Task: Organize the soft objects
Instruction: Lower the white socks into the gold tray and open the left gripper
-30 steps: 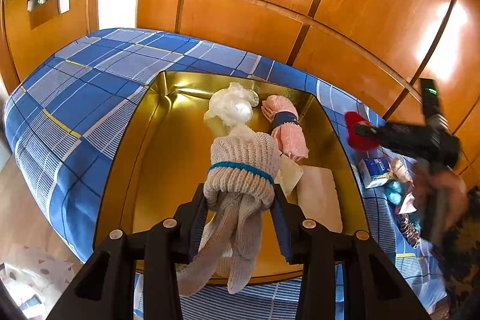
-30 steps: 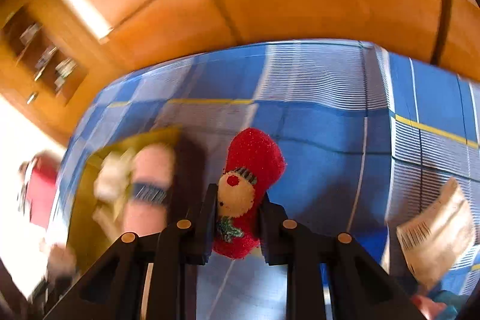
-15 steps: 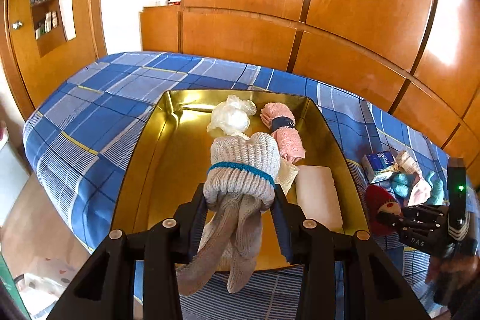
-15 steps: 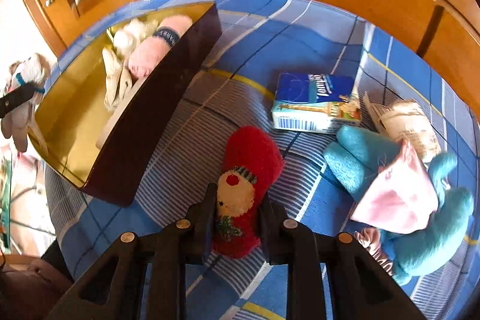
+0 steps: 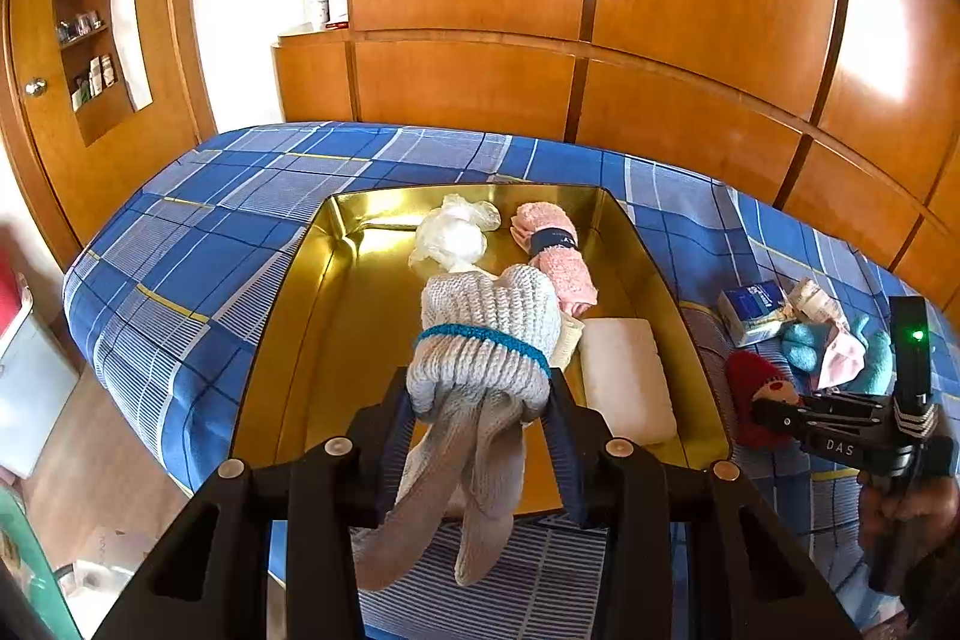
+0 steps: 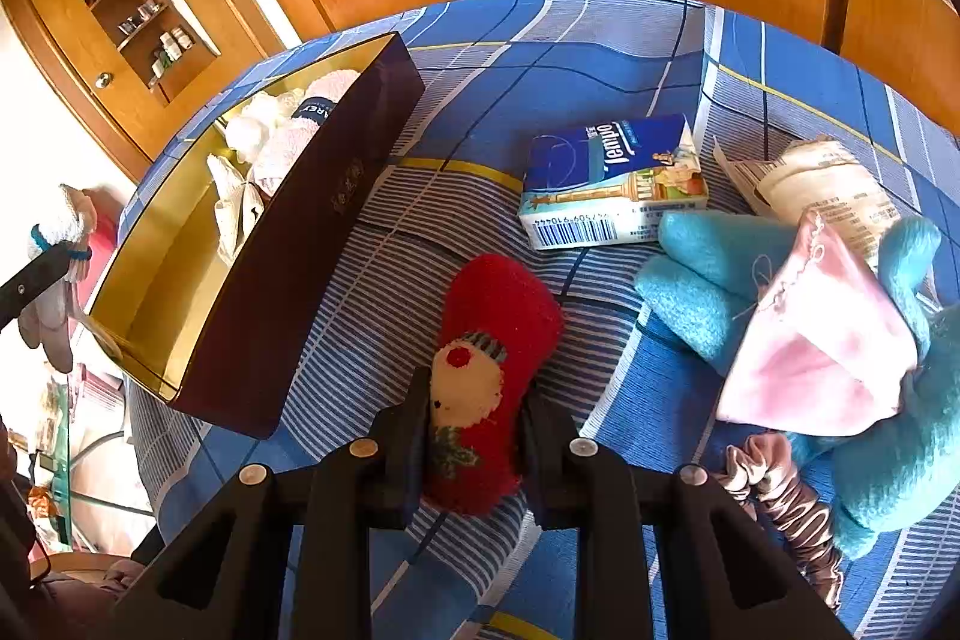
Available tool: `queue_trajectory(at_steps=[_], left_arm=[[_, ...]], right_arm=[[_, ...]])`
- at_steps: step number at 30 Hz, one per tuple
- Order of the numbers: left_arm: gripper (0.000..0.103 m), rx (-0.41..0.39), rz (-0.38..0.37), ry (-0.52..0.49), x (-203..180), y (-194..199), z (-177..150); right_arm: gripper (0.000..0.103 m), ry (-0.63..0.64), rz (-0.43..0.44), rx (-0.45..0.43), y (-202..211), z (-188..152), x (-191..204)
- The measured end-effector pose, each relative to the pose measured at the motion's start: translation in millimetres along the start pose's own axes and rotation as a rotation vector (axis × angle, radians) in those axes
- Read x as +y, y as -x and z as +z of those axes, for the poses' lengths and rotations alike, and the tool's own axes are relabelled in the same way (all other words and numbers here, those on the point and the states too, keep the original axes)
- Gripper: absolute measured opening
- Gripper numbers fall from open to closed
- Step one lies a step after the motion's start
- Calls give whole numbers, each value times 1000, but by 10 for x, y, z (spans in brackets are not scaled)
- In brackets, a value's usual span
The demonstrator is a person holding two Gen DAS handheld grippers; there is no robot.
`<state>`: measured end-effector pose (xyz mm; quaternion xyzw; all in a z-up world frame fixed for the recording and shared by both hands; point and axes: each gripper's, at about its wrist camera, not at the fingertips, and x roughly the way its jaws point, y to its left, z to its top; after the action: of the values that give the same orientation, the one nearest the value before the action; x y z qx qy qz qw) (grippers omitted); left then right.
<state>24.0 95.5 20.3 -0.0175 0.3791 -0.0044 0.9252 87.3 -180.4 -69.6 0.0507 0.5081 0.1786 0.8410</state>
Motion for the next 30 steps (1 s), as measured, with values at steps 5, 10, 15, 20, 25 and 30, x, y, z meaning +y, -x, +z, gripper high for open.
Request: queue_trajectory(at_steps=[5,10,15,20,25,30], left_arm=[[42,13,3,-2,-20,-28,-21],[42,25,12,1,-7,-64,-38],[42,47,18,10,38,-151,-49],[42,77,15,38,124,-255,-67],[42,103,16,83,358,-393,70],[42,108,44,99,602,-627,362]], right_arm=[[25,14,-7,-6,-16,4,23],[25,27,-8,-15,-27,1,43],[25,32,-6,-20,-25,-1,44],[25,43,-11,-27,-28,-6,56],[25,44,-12,-30,-33,1,57],[25,47,-16,-29,-31,-3,69]])
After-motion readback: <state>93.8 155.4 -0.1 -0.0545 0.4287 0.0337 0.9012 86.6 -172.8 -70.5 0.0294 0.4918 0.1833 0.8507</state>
